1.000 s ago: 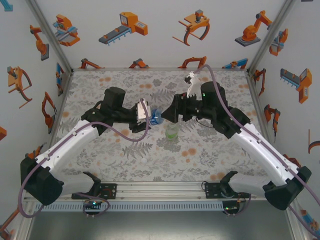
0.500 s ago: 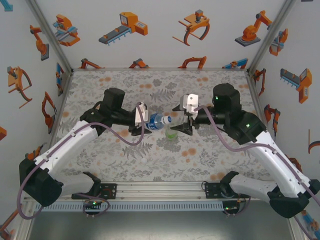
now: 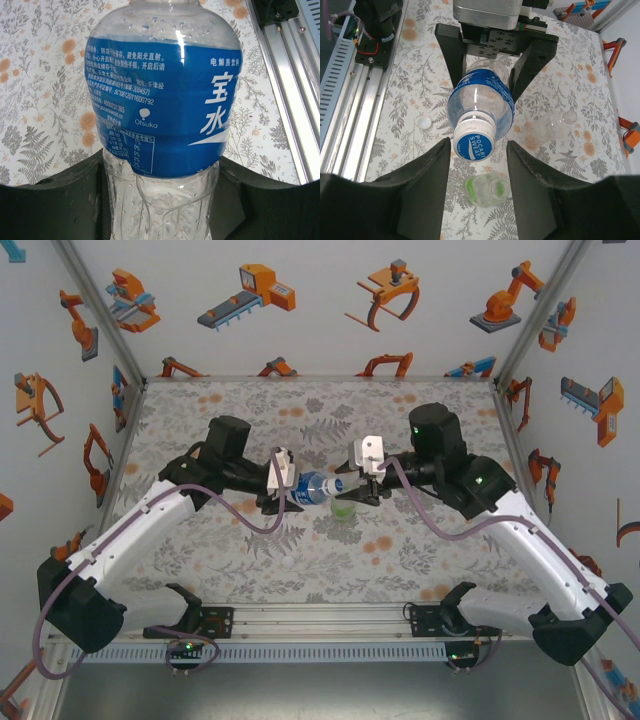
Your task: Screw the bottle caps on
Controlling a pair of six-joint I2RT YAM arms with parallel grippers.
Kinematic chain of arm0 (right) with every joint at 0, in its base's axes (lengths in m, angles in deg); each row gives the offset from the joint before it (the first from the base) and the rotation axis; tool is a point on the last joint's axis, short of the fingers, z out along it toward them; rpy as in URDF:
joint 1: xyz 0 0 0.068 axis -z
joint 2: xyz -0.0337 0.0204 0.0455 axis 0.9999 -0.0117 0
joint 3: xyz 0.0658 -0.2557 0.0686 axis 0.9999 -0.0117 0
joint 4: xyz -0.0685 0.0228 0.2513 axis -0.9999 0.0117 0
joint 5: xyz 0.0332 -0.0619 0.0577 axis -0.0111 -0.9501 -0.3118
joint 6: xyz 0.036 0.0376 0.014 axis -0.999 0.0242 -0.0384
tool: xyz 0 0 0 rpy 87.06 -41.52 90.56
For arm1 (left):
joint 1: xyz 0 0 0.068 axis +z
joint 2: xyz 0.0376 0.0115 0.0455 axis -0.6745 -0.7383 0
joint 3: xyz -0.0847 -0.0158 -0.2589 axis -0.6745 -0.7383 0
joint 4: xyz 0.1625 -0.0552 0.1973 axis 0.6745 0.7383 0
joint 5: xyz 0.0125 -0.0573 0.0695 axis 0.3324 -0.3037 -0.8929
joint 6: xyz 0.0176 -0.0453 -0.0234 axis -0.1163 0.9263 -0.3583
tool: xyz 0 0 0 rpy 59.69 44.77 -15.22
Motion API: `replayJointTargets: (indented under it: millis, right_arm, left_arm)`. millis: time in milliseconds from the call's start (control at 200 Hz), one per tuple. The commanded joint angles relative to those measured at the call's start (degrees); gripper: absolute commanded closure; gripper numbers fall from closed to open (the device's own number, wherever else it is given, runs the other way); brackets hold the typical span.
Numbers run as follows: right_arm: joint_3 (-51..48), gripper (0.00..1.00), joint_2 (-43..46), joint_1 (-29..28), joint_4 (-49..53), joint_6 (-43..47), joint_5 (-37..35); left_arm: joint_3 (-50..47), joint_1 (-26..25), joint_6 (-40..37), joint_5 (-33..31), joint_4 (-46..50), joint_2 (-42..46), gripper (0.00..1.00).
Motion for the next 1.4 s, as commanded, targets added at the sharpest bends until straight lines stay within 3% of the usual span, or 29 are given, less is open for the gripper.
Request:
replayJointTargets:
  millis: [0,175,320,446,511,651,821,886,1071,1167,1222,1317,1397]
  right_arm:
    - [2.04,0.58,-0.46,-0.39,-0.39,1.49,2.77]
    - [0.92,0.80,-1.15,-0.33,-0.54,-1.34,3.78]
    - [-3.39,1.00,-0.95,-0.49,-8.98,-18.89,-2.20]
    - [-8.09,1.00,-0.85,-0.44,-19.40,-43.57,-11.91]
    - [-8.38,1.00,-1.45,-0.48,-20.14,-53.84,-15.10]
    - [-7.90,1.00,-3.95,-0.47,-17.25,-78.54,-21.39]
    - [-4.38,1.00,-7.85,-0.47,-8.05,-95.30,-23.19]
    - [-5.28,1.00,-8.33,-0.50,-11.22,-97.00,-20.95]
    - [-4.42,1.00,-8.38,-0.39,-9.49,-95.11,-22.99]
    - [-3.85,0.71,-7.82,-0.28,-9.31,-90.80,-23.51]
    - [-3.18,0.59,-7.18,-0.26,-9.18,-87.47,-24.03]
    - [-2.13,0.46,-5.12,-0.25,-9.00,-79.27,-25.99]
    - [-1.67,0.42,-3.24,-0.28,-9.43,-71.24,-27.63]
  left_arm:
    - [1.97,-0.38,-1.50,2.45,1.72,0.02,1.00]
    - [3.12,-0.29,0.77,0.12,1.72,-0.85,1.00]
    - [3.27,-0.14,2.41,-2.56,0.84,-1.15,1.00]
    - [2.84,-0.15,3.49,-4.30,-0.35,-1.16,1.00]
    - [2.52,-0.15,4.25,-5.72,-1.36,-1.18,1.00]
    - [2.54,-0.18,5.56,-8.37,-2.45,-1.56,1.00]
    - [2.22,-0.16,5.57,-9.05,-2.69,-1.63,1.00]
    - [2.15,-0.31,5.40,-9.00,-2.67,-1.64,1.00]
    - [1.95,-0.31,4.73,-8.53,-2.67,-1.69,1.00]
    - [1.95,-0.30,4.69,-8.33,-2.69,-1.65,1.00]
    - [1.95,-0.30,4.72,-8.28,-2.69,-1.61,1.00]
    - [1.94,-0.28,4.70,-8.37,-2.67,-1.53,1.00]
    - [1.95,-0.30,4.69,-8.21,-2.67,-1.42,1.00]
